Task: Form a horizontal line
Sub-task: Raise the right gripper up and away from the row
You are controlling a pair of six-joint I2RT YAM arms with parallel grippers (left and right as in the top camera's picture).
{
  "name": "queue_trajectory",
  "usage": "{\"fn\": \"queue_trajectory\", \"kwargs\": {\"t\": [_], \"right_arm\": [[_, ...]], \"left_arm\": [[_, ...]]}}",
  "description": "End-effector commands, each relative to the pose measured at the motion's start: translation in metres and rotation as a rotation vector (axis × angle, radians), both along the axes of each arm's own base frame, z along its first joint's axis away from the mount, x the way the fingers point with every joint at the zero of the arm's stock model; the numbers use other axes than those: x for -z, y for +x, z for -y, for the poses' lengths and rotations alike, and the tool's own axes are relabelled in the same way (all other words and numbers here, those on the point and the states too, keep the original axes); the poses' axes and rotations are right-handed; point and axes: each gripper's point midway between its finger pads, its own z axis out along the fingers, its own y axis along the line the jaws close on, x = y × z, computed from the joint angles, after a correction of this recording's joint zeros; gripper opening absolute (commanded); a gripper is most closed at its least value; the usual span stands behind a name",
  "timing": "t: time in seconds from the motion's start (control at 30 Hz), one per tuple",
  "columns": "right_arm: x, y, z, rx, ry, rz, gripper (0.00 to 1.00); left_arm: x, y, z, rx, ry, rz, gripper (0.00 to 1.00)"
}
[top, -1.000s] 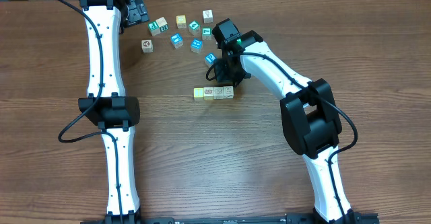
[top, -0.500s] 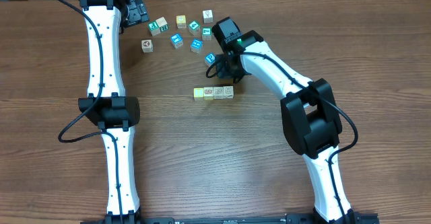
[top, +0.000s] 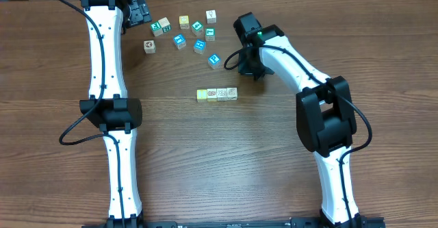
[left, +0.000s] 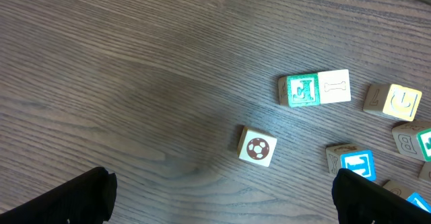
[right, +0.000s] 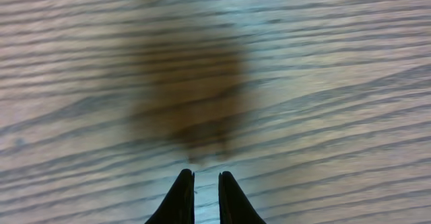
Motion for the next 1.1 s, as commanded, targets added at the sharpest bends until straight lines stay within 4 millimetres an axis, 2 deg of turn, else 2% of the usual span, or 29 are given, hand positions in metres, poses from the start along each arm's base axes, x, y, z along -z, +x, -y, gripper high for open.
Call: {"fn": "queue_trajectory", "kwargs": {"t": [0.0,0.33,0.4,0.47,0.5,0.57,0.6,1.07], "right_arm": [[-0.007,0.009,0.029,0.064,-0.021,0.017,0.09],[-0.008,0.029,0.095,0.196,-0.017,0.037,0.10],[-0.010,0.037,0.106,0.221,-0.009,0.064,0.15],[-0.015,0.054,0.115,0.225,0.003,0.128,0.41],[-0.018,0.064,0.120,0.210,0.004,0.165,0.63],[-0.021,0.071,0.126,0.198,0.002,0.192,0.94],[-0.021,0.072,0.129,0.205,0.002,0.194,1.00],[-0.021,0.072,0.133,0.213,0.002,0.193,1.00]], "left_arm": [[-0.022,0.000,-0.002,0.005,0.014,0.046,1.00],[-0.022,0.000,-0.002,0.005,0.014,0.046,1.00],[-0.022,0.000,-0.002,0.005,0.014,0.046,1.00],[-0.022,0.000,-0.002,0.005,0.014,0.046,1.00],[-0.022,0.000,-0.002,0.005,0.014,0.046,1.00],[-0.022,0.000,-0.002,0.005,0.014,0.046,1.00],[-0.022,0.000,-0.002,0.005,0.014,0.046,1.00],[-0.022,0.000,-0.002,0.005,0.014,0.046,1.00]]}}
